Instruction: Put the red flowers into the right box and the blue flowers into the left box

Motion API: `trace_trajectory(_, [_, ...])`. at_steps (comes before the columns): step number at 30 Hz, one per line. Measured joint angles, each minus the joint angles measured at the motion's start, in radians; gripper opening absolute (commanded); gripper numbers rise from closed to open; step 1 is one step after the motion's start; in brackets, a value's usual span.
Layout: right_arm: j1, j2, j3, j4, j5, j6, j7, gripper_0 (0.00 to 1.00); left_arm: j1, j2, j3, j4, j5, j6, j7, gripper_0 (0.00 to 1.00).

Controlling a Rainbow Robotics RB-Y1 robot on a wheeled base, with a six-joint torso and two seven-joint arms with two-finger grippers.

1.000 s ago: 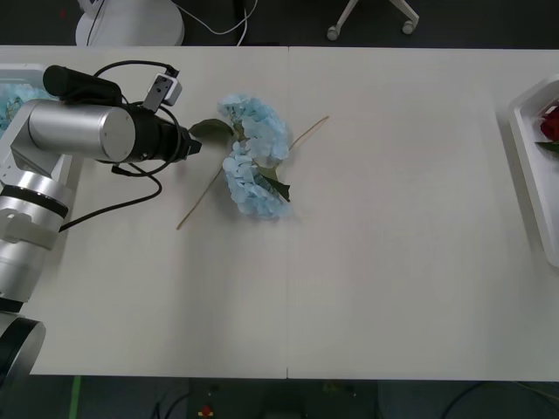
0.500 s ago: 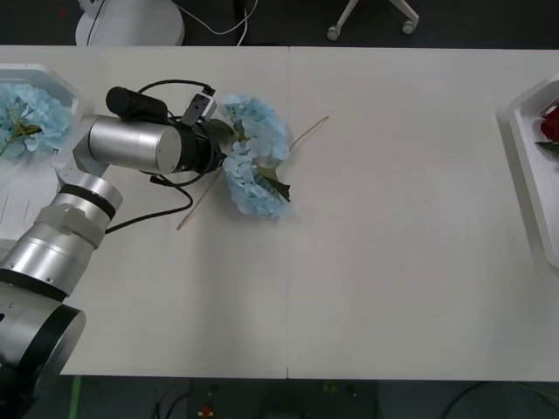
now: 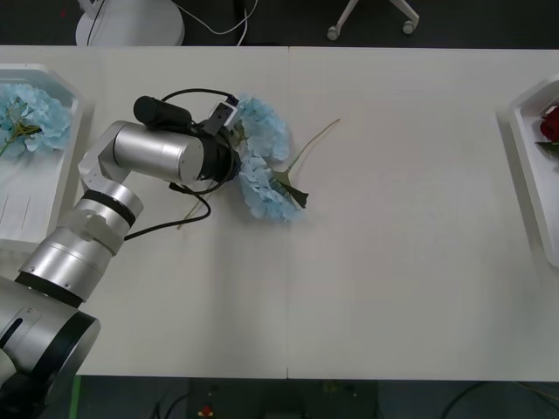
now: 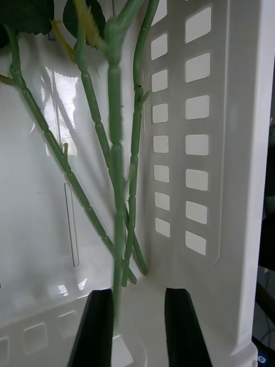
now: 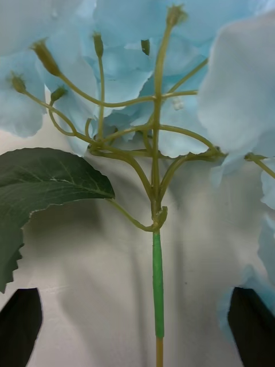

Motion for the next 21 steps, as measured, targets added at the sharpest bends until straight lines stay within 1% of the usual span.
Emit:
trace_trajectory(1, [0.0, 0.0, 0.0, 0.0, 0.0, 0.0, 0.0, 0.67, 0.0, 0.0, -0.002, 0.0, -0.003, 0.0, 0.0, 0.65])
trace_trajectory(2, [0.0, 0.0, 0.0, 0.0, 0.0, 0.0, 0.0, 0.71, 0.0, -0.001, -0.002, 0.0, -0.006, 0.0, 0.0, 0.59])
trace_trajectory(3, [0.0, 0.0, 0.0, 0.0, 0.0, 0.0, 0.0, 0.72, 0.0, -0.001, -0.002, 0.0, -0.008, 0.0, 0.0, 0.57])
trace_trajectory(4, [0.0, 0.0, 0.0, 0.0, 0.0, 0.0, 0.0, 0.75, 0.0, -0.001, -0.002, 0.0, -0.01, 0.0, 0.0, 0.49])
trace_trajectory(5, [0.0, 0.0, 0.0, 0.0, 0.0, 0.0, 0.0, 0.79, 0.0, -0.001, -0.002, 0.0, -0.012, 0.0, 0.0, 0.39])
trace_trajectory(6, [0.0, 0.0, -0.001, 0.0, -0.002, 0.003, 0.0, 0.8, 0.0, -0.002, -0.002, 0.0, -0.013, 0.0, 0.0, 0.37])
trace_trajectory(8, [0.0, -0.001, -0.003, 0.0, -0.026, 0.026, 0.0, 0.87, 0.0, -0.002, -0.002, 0.0, -0.014, 0.0, 0.0, 0.37])
trace_trajectory(10, [-0.001, -0.003, -0.012, 0.0, -0.09, 0.073, 0.0, 0.91, 0.0, -0.002, -0.002, 0.0, -0.016, 0.0, 0.0, 0.37])
trace_trajectory(15, [-0.019, -0.019, -0.032, -0.006, -0.242, 0.213, 0.012, 0.92, 0.0, -0.002, -0.002, 0.001, -0.025, -0.001, 0.0, 0.37])
trace_trajectory(17, [-0.025, -0.036, -0.038, -0.032, -0.31, 0.266, 0.055, 0.92, 0.0, -0.002, -0.002, 0.001, -0.028, -0.003, 0.0, 0.37])
trace_trajectory(18, [-0.026, -0.043, -0.043, -0.053, -0.342, 0.286, 0.097, 0.92, 0.0, -0.002, -0.002, 0.001, -0.028, -0.005, 0.0, 0.32])
trace_trajectory(20, [-0.026, -0.059, -0.054, -0.106, -0.408, 0.308, 0.213, 0.92, 0.0, -0.002, -0.002, 0.001, -0.03, -0.006, 0.0, 0.0])
trace_trajectory(21, [-0.026, -0.065, -0.058, -0.129, -0.443, 0.312, 0.272, 0.92, 0.0, -0.003, -0.002, 0.001, -0.03, -0.006, 0.0, 0.0])
